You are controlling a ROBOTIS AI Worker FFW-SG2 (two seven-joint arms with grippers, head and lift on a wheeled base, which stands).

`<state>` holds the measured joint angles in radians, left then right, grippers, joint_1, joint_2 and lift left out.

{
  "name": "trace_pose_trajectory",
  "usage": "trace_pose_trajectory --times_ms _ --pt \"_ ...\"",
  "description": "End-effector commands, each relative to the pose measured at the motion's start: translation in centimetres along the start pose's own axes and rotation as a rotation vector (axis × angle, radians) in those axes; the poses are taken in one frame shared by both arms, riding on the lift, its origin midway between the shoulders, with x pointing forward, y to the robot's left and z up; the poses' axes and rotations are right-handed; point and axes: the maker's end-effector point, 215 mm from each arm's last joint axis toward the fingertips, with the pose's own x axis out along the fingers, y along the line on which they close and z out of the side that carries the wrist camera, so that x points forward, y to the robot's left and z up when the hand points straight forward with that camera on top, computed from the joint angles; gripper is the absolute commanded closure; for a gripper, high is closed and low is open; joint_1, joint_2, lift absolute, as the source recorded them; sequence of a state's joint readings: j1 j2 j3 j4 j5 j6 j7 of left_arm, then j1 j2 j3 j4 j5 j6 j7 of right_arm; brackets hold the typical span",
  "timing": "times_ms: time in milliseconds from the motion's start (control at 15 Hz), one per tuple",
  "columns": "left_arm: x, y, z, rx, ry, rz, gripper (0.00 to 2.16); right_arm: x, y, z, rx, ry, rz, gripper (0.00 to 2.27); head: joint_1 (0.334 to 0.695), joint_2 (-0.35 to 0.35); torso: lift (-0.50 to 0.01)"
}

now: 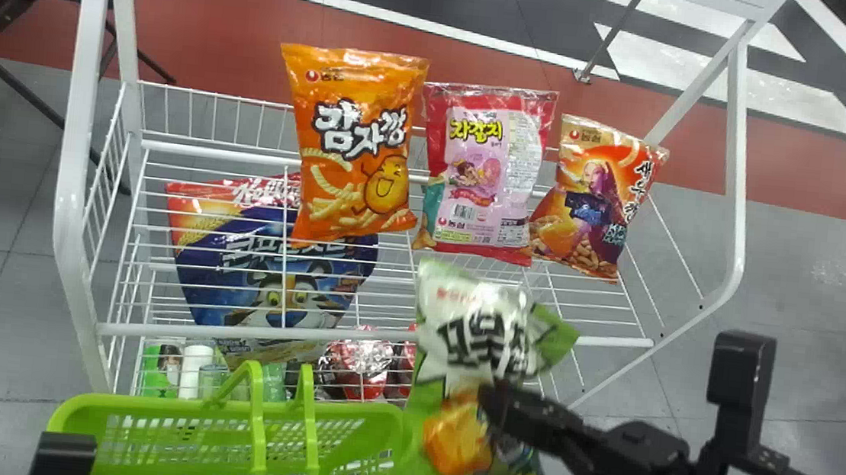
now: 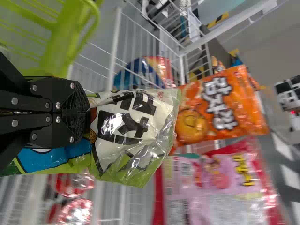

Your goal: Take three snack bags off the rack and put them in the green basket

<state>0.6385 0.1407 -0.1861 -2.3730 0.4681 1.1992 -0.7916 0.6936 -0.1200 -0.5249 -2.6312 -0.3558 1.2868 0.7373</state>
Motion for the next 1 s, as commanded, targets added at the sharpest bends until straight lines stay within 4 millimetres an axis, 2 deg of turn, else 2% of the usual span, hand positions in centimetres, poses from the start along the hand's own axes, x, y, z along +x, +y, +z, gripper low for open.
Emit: trace_pose_trajectory --times_ms 0,133,267,467,600,667,733,867,933 --pt "-0.1 -0.6 0.4 0.012 -0.006 -0.005 1.13 0.2 2.7 -3.9 0.121 0.116 0.091 2.24 0.695 -0.350 -0.022" --pt "-0.1 -1.0 0.4 0.020 -0.008 -0.010 1.13 1.0 5.4 -6.4 0.175 0.197 0.164 2.24 0.695 -0.350 -0.022" --pt "-0.1 -1.2 0.3 0.022 -0.005 -0.013 1.13 2.7 7.8 -8.3 0.184 0.250 0.221 2.24 0.695 -0.350 -0.022" --pt "-0.1 -1.8 0.1 0.025 -0.002 -0.019 1.13 5.5 9.0 -9.2 0.165 0.273 0.257 2.24 0.695 -0.350 -0.022" --pt "-0.2 -2.0 -0.1 0.025 -0.001 -0.019 1.13 8.0 9.3 -9.9 0.160 0.297 0.266 2.08 0.695 -0.350 -0.022" --pt "-0.2 -2.0 -0.2 0.023 -0.001 -0.019 1.13 9.1 9.3 -10.2 0.157 0.300 0.273 1.84 0.695 -0.350 -0.022" --pt "-0.1 -2.1 -0.3 0.022 0.000 -0.022 1.13 10.1 9.1 -10.2 0.151 0.297 0.271 1.51 0.695 -0.350 -0.022" --pt "-0.2 -2.0 -0.3 0.022 0.001 -0.020 1.13 10.8 8.7 -10.8 0.141 0.318 0.252 0.02 0.695 -0.350 -0.022" --pt "-0.2 -2.0 -0.3 0.022 0.001 -0.020 1.13 10.7 8.3 -10.8 0.130 0.316 0.237 0.00 0.695 -0.350 -0.022"
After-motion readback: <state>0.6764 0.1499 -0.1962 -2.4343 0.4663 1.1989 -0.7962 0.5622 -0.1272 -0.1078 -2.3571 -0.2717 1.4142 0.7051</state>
